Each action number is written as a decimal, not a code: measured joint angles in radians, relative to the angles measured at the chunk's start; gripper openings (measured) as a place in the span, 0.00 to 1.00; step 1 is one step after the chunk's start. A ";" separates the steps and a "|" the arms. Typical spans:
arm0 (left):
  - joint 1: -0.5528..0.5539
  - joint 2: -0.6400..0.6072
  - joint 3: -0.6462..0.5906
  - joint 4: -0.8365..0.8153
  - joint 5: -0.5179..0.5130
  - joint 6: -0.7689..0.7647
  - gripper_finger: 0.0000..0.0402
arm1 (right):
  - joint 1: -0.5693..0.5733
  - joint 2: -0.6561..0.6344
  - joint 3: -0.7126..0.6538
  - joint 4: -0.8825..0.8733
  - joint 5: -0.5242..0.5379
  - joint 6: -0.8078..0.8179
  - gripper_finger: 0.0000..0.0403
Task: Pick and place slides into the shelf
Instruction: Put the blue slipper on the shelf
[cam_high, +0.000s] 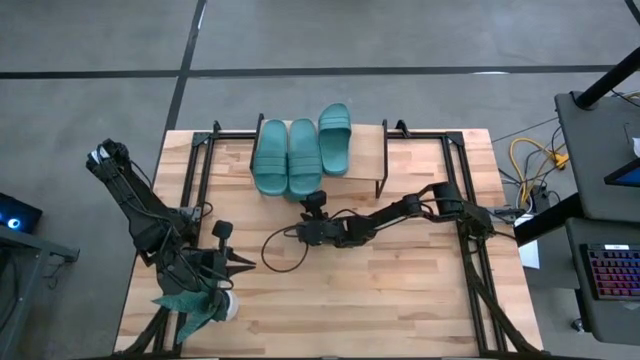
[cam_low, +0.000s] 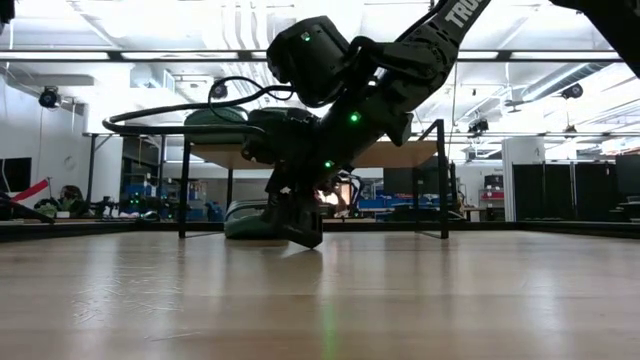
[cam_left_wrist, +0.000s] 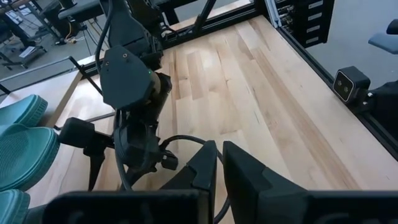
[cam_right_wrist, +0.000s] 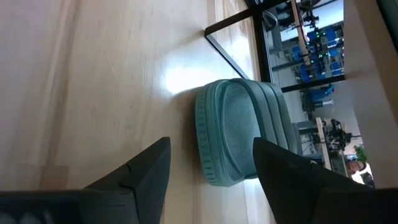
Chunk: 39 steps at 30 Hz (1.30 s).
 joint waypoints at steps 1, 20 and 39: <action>0.000 0.000 0.000 0.000 0.000 -0.001 0.03 | 0.000 0.000 0.000 -0.001 0.000 0.000 0.54; -0.001 0.000 -0.007 -0.012 0.002 -0.034 0.03 | 0.030 0.001 0.007 -0.053 -0.079 0.196 0.46; -0.001 0.004 -0.014 -0.011 0.018 -0.050 0.03 | -0.038 0.002 0.007 -0.050 -0.102 0.217 0.46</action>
